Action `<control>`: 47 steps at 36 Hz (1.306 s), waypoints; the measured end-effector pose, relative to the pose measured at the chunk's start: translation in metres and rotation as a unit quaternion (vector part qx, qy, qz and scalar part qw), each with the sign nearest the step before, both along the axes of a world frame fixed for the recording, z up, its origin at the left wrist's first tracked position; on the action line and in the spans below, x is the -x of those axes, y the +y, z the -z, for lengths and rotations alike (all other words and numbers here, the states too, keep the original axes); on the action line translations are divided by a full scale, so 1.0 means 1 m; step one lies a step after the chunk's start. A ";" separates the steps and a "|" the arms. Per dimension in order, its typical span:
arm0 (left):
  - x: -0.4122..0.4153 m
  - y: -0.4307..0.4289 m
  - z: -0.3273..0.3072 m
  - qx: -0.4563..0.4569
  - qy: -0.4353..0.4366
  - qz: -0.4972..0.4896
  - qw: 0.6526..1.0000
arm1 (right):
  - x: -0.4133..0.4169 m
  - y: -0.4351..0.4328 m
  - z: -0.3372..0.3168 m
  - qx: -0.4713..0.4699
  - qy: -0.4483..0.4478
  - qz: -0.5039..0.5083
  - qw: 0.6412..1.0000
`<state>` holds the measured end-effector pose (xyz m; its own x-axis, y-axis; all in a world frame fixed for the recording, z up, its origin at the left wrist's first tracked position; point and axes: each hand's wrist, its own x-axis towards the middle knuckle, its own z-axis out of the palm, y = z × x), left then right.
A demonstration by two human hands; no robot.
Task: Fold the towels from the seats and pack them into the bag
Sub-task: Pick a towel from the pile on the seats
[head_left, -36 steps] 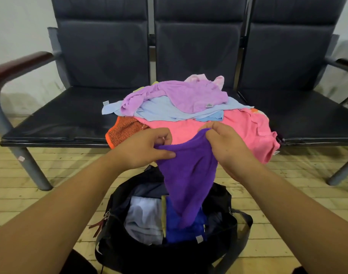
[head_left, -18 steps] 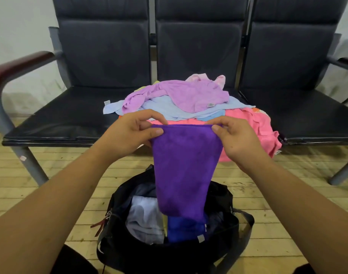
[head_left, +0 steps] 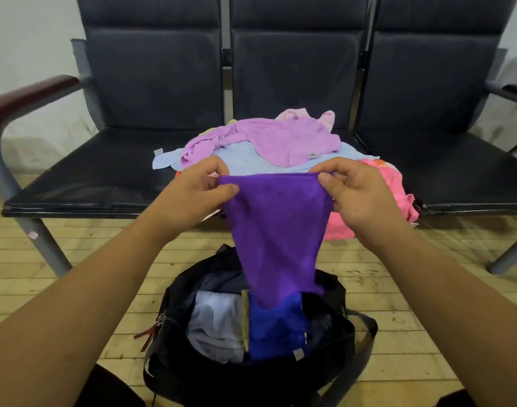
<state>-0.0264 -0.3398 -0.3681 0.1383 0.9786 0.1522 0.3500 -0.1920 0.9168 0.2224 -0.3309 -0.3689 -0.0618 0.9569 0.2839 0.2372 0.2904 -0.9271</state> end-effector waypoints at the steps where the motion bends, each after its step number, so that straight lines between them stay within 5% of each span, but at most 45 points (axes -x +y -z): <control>1: -0.005 -0.001 -0.001 0.016 -0.084 0.001 0.996 | 0.002 -0.001 -0.002 0.022 0.039 -0.009 0.999; 3: -0.012 -0.004 0.000 0.065 -0.188 0.023 0.980 | 0.004 -0.003 -0.006 0.060 0.109 -0.024 0.992; 7: -0.022 -0.012 0.015 0.197 -0.115 0.126 0.965 | 0.002 -0.001 -0.013 0.104 0.185 -0.039 0.976; 9: -0.027 -0.014 0.019 0.255 -0.168 0.135 0.943 | -0.001 0.002 -0.013 0.125 0.204 -0.032 0.970; 13: -0.043 -0.018 0.007 0.276 -0.339 0.112 0.892 | -0.010 0.009 -0.008 0.255 0.309 -0.010 0.916; 17: -0.055 -0.019 0.002 0.260 -0.420 0.062 0.867 | -0.011 0.004 0.002 0.380 0.302 -0.119 0.866; 25: -0.050 -0.009 -0.001 0.241 -0.439 -0.041 0.864 | -0.002 -0.012 0.018 0.402 0.192 -0.240 0.863; 33: -0.038 -0.012 0.003 0.270 -0.376 0.134 0.876 | 0.003 -0.005 0.005 0.318 0.340 -0.192 0.864; 41: -0.042 -0.008 0.010 0.214 -0.372 0.055 0.902 | -0.005 0.002 0.002 0.314 0.282 -0.092 0.902; 47: -0.045 -0.009 0.006 0.180 -0.389 0.017 0.903 | -0.003 -0.001 0.005 0.337 0.311 -0.171 0.872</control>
